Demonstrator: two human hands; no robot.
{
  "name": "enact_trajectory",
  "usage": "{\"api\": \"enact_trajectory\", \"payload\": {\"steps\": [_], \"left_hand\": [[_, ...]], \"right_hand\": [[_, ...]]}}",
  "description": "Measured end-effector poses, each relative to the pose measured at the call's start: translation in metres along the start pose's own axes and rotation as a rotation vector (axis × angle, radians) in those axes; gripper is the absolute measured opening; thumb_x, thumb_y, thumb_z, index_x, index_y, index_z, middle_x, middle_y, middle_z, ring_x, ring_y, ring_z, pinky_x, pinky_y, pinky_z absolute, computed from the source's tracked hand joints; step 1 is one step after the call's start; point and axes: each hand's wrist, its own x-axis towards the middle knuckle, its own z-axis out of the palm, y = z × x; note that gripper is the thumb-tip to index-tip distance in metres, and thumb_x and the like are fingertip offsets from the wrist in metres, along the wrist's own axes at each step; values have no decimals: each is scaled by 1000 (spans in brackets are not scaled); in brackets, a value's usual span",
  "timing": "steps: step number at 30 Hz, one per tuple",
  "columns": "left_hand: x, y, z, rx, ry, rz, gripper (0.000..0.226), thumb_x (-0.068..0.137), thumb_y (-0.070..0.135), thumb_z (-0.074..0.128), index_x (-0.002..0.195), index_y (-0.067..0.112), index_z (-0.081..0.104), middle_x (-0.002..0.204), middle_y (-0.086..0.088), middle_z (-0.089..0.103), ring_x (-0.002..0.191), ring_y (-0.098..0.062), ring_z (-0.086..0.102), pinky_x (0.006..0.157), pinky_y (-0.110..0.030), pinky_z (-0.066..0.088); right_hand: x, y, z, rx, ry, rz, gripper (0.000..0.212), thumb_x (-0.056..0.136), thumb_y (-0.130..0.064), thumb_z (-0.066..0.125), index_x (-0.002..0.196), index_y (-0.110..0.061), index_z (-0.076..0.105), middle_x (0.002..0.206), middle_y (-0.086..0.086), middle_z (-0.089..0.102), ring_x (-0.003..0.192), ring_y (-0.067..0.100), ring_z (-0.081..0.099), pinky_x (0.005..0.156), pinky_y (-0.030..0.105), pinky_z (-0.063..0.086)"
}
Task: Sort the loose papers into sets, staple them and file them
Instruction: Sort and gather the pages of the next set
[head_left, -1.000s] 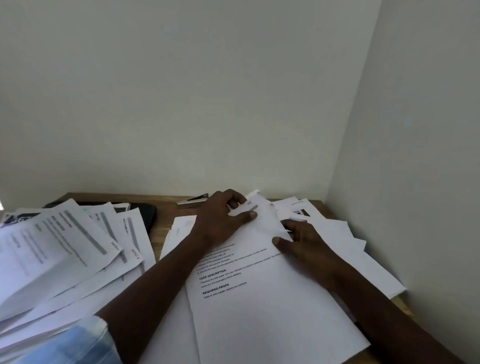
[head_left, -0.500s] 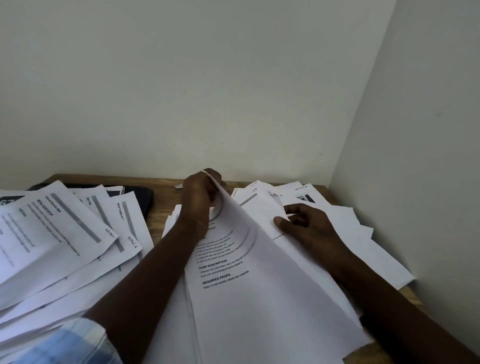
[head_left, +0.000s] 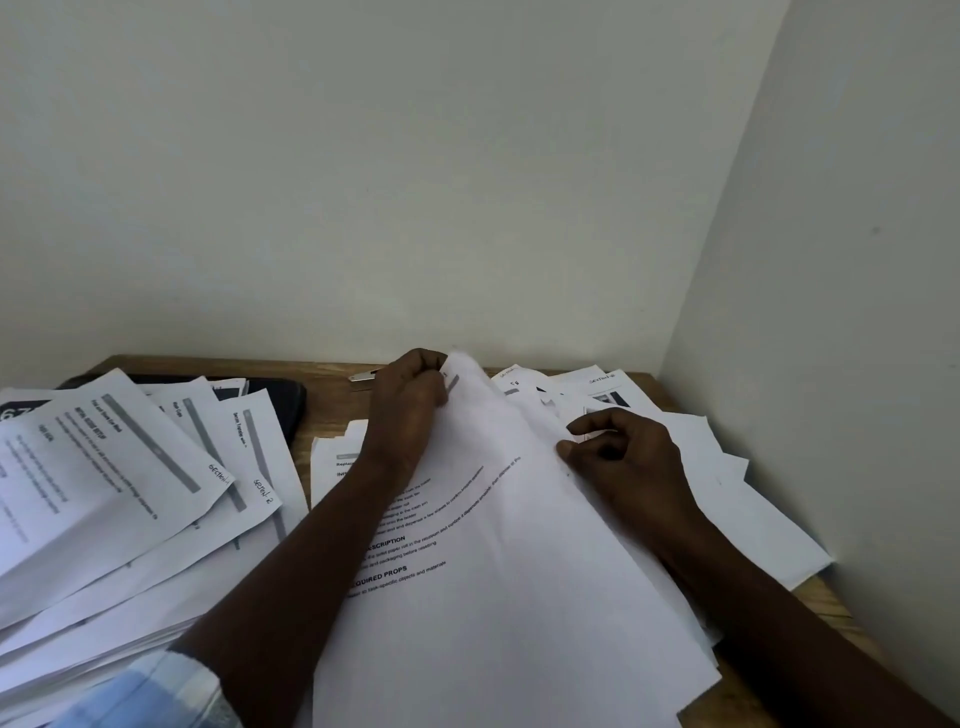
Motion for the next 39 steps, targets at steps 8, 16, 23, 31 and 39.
{"api": "enact_trajectory", "payload": {"steps": [8,16,23,31,39], "left_hand": [[1,-3,-1,180,-86,107,16,72,15,52,70,14,68,61,7,57,63,-9,49,61,-26,38],[9,-6,-9,-617,106,-148,49,105,14,44,56,14,44,49,1,26,46,-15,21,58,-31,17],[8,-22,-14,-644,88,-176,42,80,40,73,65,14,43,53,1,25,49,-16,20,54,-32,20],[2,-15,-2,19,-50,8,8,87,3,68,90,6,74,81,2,70,77,-10,61,74,-26,47],[0,-9,-3,-80,69,-60,18,73,11,47,58,2,47,60,-3,39,57,-15,33,51,-29,24]], "right_hand": [[0,-4,-2,-33,10,-4,10,86,-29,81,83,-27,71,70,-15,74,78,4,68,71,25,46],[2,-8,-4,-51,59,-22,14,88,-26,77,78,-23,68,72,-12,69,66,-4,60,65,21,41],[18,-5,-42,-131,171,-186,23,93,-12,68,106,-32,65,73,-4,71,72,4,62,67,13,42],[23,7,-76,-727,234,-133,39,93,-8,51,112,-38,67,104,2,69,95,35,65,79,38,48],[25,3,-89,-1024,423,-78,12,82,-4,62,93,-7,63,113,14,51,84,38,60,65,36,38]]}}
